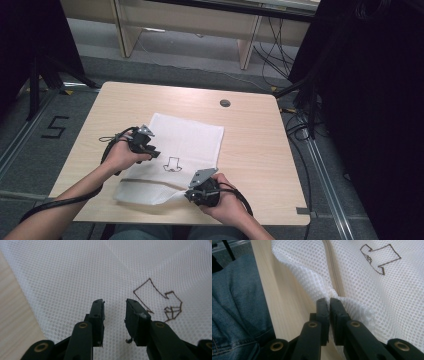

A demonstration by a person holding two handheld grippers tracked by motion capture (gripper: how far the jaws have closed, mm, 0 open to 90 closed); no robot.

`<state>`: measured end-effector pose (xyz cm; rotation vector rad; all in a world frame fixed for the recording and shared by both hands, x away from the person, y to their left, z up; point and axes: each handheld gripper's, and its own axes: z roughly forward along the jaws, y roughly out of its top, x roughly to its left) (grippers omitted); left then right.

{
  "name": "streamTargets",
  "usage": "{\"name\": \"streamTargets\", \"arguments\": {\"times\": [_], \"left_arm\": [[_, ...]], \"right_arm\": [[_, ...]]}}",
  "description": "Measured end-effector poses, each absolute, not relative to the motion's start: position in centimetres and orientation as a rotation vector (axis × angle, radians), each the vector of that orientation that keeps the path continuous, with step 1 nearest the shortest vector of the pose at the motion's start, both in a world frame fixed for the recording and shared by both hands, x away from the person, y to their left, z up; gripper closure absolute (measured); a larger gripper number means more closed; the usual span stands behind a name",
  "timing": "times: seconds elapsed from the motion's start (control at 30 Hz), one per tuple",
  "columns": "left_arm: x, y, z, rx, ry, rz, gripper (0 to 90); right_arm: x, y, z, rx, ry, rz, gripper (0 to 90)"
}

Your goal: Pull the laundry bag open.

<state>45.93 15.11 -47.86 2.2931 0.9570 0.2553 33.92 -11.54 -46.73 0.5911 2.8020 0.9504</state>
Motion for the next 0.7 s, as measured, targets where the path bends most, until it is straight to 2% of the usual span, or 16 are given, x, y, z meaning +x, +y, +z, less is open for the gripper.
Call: {"name": "streamTargets", "arguments": {"times": [0.17, 0.47, 0.7], "left_arm": [[45.1, 15.5, -48.7, 2.344, 0.945, 0.221, 73.1], [44.0, 16.5, -49.1, 2.408, 0.913, 0.178, 73.6], [42.5, 17.8, -48.4, 2.376, 0.891, 0.198, 73.3]], "right_arm": [[34.0, -12.2, -46.8, 0.629, 2.791, 0.955, 84.9], [33.6, -14.2, -45.7, 0.789, 2.749, 1.033, 72.4], [33.8, -16.8, -42.8, 0.925, 2.689, 1.212, 69.0]]}}
